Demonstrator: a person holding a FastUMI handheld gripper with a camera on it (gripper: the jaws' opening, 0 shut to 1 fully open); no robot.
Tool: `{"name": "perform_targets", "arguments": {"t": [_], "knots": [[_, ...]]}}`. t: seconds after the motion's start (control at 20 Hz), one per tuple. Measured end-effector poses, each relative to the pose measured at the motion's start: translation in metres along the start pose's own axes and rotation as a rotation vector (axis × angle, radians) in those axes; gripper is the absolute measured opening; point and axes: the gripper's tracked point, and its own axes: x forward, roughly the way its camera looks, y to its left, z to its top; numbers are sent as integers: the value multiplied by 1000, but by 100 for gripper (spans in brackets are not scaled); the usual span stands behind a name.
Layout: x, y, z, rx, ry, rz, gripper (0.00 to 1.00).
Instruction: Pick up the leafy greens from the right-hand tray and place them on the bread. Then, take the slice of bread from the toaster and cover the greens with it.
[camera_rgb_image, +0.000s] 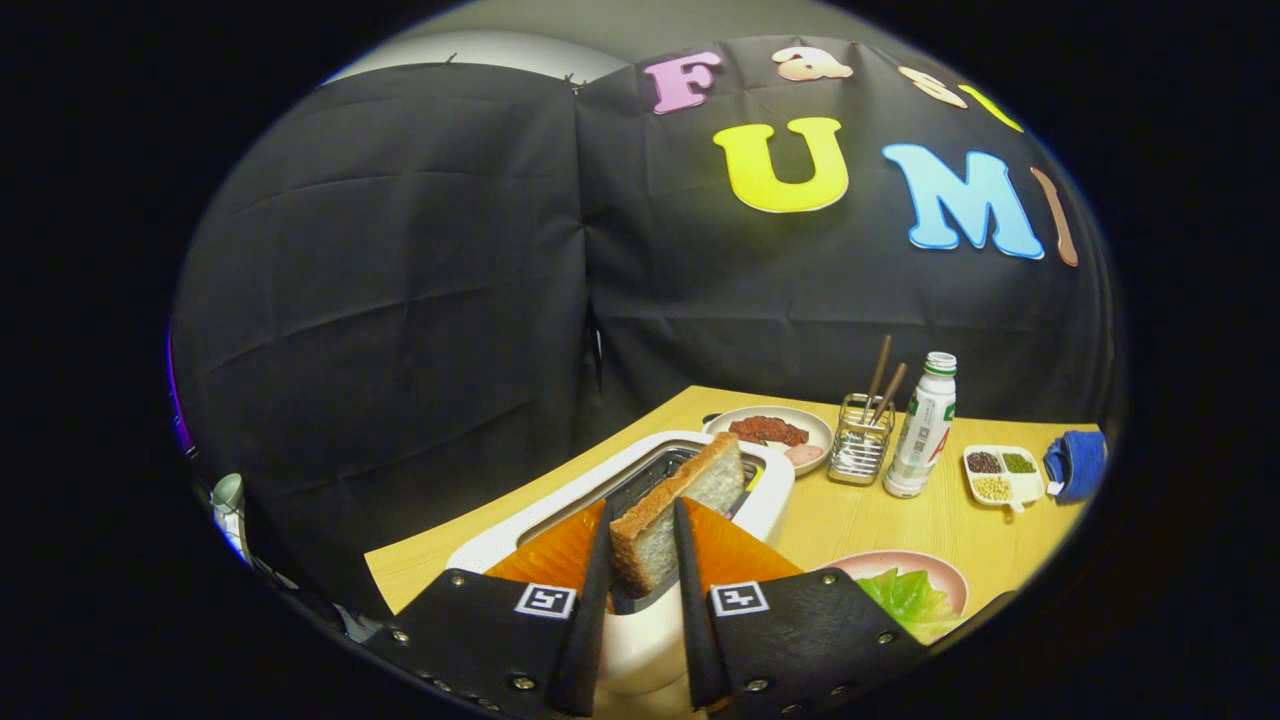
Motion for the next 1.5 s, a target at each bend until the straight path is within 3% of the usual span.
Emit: {"name": "perform_targets", "arguments": {"t": [0.15, 0.2, 0.35, 0.4, 0.8, 1.0, 1.15, 1.5], "knots": [[-3, -3, 1, -44, -11, -36, 38], [0, 0, 0, -53, -20, -39, 18], [-3, -4, 6, -33, -56, -38, 18], [-7, -3, 7, -20, -58, -31, 1], [-38, -16, 58, 122, -181, 62, 1], [-71, -41, 89, 165, -273, 57, 1], [-91, -76, 90, 177, -292, -12, 1], [-120, -171, 24, 141, -192, -329, 1]]}}
